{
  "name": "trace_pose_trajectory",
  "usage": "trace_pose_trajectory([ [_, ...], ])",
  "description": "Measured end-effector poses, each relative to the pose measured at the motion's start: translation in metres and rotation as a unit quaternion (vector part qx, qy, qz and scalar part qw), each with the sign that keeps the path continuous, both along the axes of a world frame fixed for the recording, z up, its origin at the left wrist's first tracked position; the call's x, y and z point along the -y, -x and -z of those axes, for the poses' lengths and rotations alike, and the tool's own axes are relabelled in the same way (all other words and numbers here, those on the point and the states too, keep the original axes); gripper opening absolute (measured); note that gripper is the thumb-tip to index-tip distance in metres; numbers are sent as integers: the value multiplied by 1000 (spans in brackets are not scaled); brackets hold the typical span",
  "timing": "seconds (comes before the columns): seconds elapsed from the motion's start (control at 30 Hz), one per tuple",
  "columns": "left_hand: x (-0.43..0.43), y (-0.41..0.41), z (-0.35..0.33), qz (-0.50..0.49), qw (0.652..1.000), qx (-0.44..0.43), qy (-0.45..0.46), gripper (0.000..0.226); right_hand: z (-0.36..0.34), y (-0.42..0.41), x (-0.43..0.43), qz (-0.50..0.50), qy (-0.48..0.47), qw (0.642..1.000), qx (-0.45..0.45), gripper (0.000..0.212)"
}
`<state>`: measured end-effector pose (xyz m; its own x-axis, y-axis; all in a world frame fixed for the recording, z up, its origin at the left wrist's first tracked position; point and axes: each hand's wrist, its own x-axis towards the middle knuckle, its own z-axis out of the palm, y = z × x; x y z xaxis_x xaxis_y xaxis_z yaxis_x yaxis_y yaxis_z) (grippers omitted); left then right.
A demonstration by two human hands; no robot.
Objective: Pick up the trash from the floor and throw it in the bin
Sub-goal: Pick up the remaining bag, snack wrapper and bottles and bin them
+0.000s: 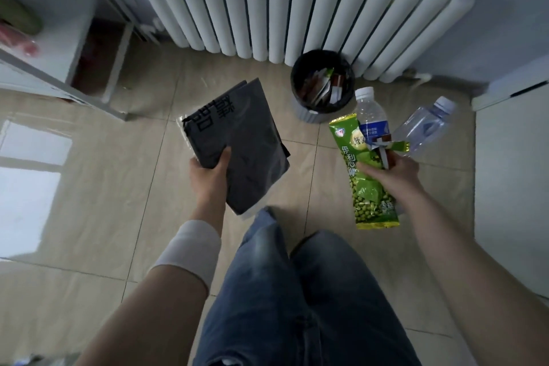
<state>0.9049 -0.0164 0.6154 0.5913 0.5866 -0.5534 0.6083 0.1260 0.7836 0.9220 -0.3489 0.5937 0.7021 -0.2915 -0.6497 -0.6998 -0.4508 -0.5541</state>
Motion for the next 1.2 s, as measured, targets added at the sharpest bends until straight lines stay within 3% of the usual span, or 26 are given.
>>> trace_pose_trajectory([
  [0.13,11,-65,-1,38,999,0,-6,52,-1,-38,13,12,23,1000,3,98],
  [0.27,36,-137,6,53,999,-4,3,53,2,-85,39,4,50,999,0,106],
  [0.47,95,-229,21,74,996,-50,-17,48,26,-167,86,-28,53,998,-19,95],
  [0.8,169,-342,72,100,986,-116,-67,50,72,-299,92,-47,-43,991,-115,66],
  [0.9,181,-373,123,113,981,-129,-89,50,127,-326,77,-40,-60,988,-134,54],
  [1.03,194,-413,238,132,973,-148,-118,47,244,-361,58,-10,-144,976,-164,57],
  [1.2,190,-442,347,156,966,-203,-48,57,344,-407,57,-52,-279,922,-262,61],
])
